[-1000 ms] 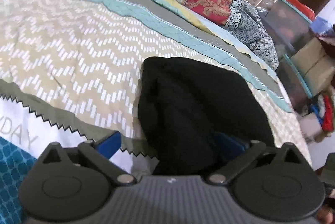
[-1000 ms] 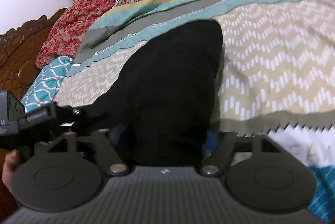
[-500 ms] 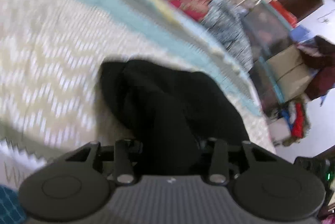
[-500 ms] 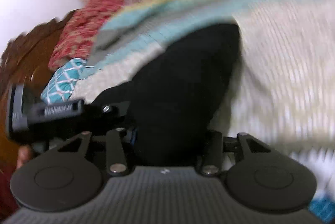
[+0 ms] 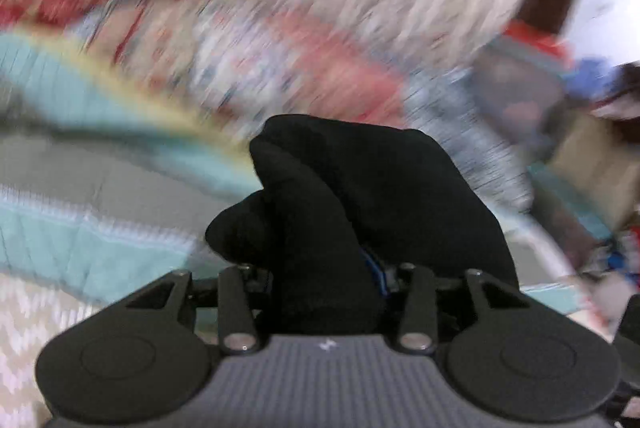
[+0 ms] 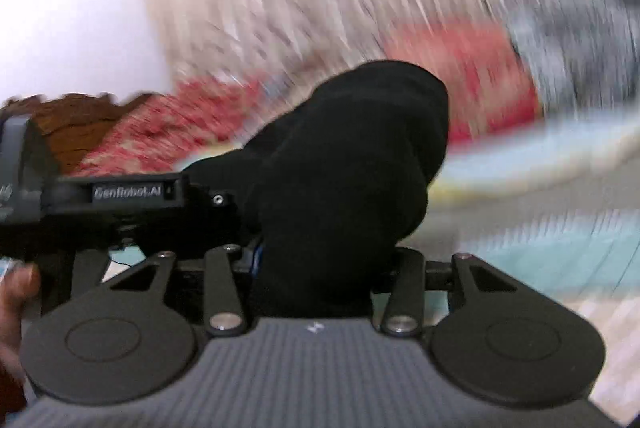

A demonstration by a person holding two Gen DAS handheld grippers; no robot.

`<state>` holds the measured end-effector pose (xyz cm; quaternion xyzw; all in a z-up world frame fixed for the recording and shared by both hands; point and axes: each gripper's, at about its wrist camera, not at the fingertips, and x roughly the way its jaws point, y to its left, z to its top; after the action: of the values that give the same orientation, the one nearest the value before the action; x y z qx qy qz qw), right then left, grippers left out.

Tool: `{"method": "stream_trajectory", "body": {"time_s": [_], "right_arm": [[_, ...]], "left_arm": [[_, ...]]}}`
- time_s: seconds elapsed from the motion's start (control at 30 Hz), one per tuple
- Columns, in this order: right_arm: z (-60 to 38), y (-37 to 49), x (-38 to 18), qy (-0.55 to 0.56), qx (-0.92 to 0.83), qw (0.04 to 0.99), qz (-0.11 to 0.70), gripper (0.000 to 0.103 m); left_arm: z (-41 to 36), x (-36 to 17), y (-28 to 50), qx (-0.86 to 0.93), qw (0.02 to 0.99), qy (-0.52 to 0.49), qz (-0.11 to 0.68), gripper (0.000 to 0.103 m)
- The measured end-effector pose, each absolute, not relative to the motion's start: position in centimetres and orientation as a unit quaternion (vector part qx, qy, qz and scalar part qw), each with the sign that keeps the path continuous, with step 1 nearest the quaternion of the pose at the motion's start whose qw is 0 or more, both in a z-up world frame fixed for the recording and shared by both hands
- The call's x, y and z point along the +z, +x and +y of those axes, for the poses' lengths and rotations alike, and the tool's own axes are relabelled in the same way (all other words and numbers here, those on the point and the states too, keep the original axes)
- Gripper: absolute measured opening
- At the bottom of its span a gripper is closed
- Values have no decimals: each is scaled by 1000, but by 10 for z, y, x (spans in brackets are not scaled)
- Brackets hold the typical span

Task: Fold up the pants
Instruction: 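Lift the folded pants with both grippers and carry them toward the pillows, then open both grippers to release the folded pants and pull back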

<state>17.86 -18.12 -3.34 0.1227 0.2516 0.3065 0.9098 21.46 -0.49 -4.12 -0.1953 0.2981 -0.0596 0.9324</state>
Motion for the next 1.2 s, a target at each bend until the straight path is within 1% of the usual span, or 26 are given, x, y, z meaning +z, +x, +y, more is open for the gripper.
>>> {"method": "stream_trajectory", "body": {"time_s": [0.03,0.07,0.1,0.13,0.17,0.23,0.27,0.3,0.33,0.37,0.4,0.43,0.53,0.6,0.67,0.73,0.77,0.9,1.03,1.2], "right_arm": [[-180,201,-56,140,290,896,304,49],[-178,218,-80,149,266,882,360,53],[-178,228,-100,154,240,870,403,58],[-186,228,-110,190,244,864,397,60],[-190,226,-108,200,252,864,387,60],[-191,219,-99,187,248,864,396,65],[-191,213,-94,176,246,868,395,73],[-193,206,-88,163,239,874,390,84],[-198,193,-80,150,228,885,378,89],[-203,186,-77,140,218,895,364,90],[-207,172,-71,130,209,902,354,90],[-212,156,-65,123,202,906,352,91],[-223,112,-60,123,190,905,360,94],[-226,82,-64,121,184,904,368,100],[-221,62,-64,107,173,905,373,101],[-221,51,-65,93,166,910,368,102],[-221,45,-64,83,165,913,363,103],[-236,5,-63,63,172,913,364,103],[-249,-15,-64,99,178,890,407,103],[-257,-46,-66,121,160,882,427,103]], "left_arm": [[-2,-65,230,-36,919,-198,339,41],[-2,-92,243,-10,900,-200,388,46],[1,-110,245,6,894,-210,396,65],[6,-116,236,8,901,-234,364,67],[8,-116,231,7,901,-248,356,67],[9,-112,224,9,895,-255,366,70],[8,-107,219,13,896,-248,367,70],[5,-99,212,18,900,-236,367,71],[0,-89,202,23,905,-218,363,74],[-6,-79,189,26,913,-196,358,79],[-11,-72,180,30,918,-180,353,87],[-17,-63,163,37,923,-162,347,92],[-37,-48,121,43,927,-132,348,93],[-49,-44,89,45,924,-118,360,93],[-62,-42,61,55,923,-103,367,94],[-70,-40,35,71,924,-99,363,101],[-74,-38,21,77,923,-102,362,103],[-80,-32,-17,88,912,-113,384,103],[-92,-25,-48,85,912,-93,391,103],[-106,-26,-76,108,903,-84,407,103]]}}
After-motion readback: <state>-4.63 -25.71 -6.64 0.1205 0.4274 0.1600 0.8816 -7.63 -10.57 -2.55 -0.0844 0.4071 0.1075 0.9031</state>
